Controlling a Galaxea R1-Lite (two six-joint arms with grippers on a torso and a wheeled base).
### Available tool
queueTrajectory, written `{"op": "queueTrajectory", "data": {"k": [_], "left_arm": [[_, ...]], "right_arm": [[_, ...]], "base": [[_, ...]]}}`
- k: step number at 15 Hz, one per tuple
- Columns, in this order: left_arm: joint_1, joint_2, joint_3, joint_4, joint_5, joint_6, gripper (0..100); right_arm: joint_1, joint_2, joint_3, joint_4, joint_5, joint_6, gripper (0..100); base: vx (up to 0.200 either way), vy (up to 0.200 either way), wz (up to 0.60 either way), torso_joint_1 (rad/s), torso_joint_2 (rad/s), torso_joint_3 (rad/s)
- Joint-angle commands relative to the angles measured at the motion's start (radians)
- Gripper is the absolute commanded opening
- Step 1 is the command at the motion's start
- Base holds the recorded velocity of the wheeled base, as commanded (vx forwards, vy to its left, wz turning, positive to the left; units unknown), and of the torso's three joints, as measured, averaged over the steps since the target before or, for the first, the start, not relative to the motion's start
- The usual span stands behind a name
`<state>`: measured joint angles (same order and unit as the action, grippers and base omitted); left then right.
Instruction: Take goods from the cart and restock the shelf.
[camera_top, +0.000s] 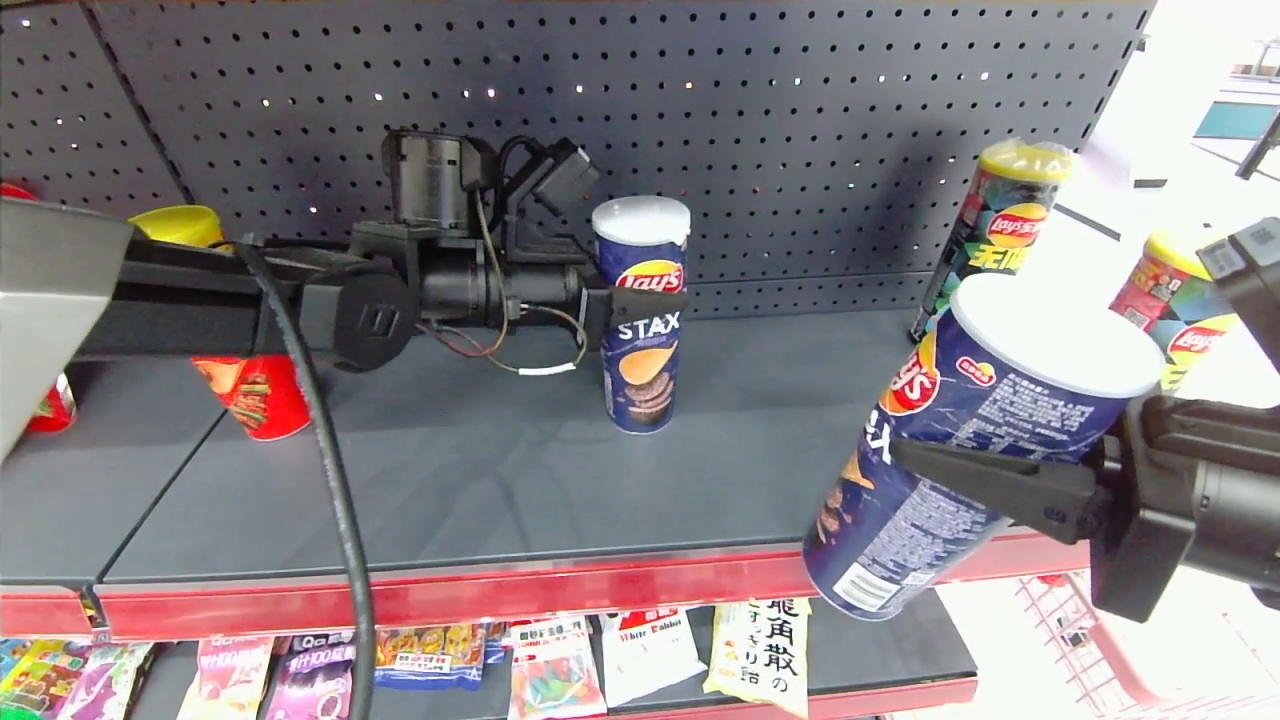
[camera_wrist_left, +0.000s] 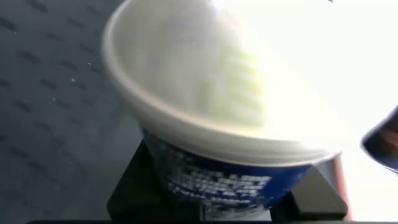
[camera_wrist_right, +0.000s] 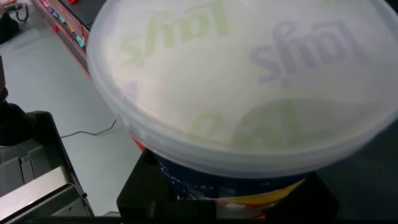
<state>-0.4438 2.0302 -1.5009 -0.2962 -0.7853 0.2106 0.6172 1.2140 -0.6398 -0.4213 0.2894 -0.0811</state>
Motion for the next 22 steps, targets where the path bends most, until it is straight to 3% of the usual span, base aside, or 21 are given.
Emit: {"op": "queueTrajectory", "data": {"k": [1,7,17,18,22], "left_arm": [[-0.03,-0.179,0.215,0.003,-0.015,-0.002,0],[-0.059,-0.312,0.421,0.0,-0.015,0.0,0],[-0.053,-0.286,0.496,-0.124,-0.011,-0.002,0],[-0.053,-0.286,0.504,-0.138,-0.012,-0.002,100],[-0.053,-0.291,0.531,-0.173,-0.009,-0.025,100]], "right_arm": [[0.001,0.007,-0.004,-0.001,0.001,0.0,0],[0.001,0.013,-0.004,-0.002,0.002,0.0,0],[-0.001,0.068,-0.04,-0.005,0.001,0.001,0],[-0.002,0.078,-0.051,-0.005,0.001,0.001,0],[-0.034,0.168,-0.158,-0.004,0.004,0.0,0]], "base": [[0.0,0.0,0.0,0.0,0.0,0.0],[0.0,0.0,0.0,0.0,0.0,0.0],[0.0,0.0,0.0,0.0,0.0,0.0],[0.0,0.0,0.0,0.0,0.0,0.0],[0.0,0.0,0.0,0.0,0.0,0.0]]}}
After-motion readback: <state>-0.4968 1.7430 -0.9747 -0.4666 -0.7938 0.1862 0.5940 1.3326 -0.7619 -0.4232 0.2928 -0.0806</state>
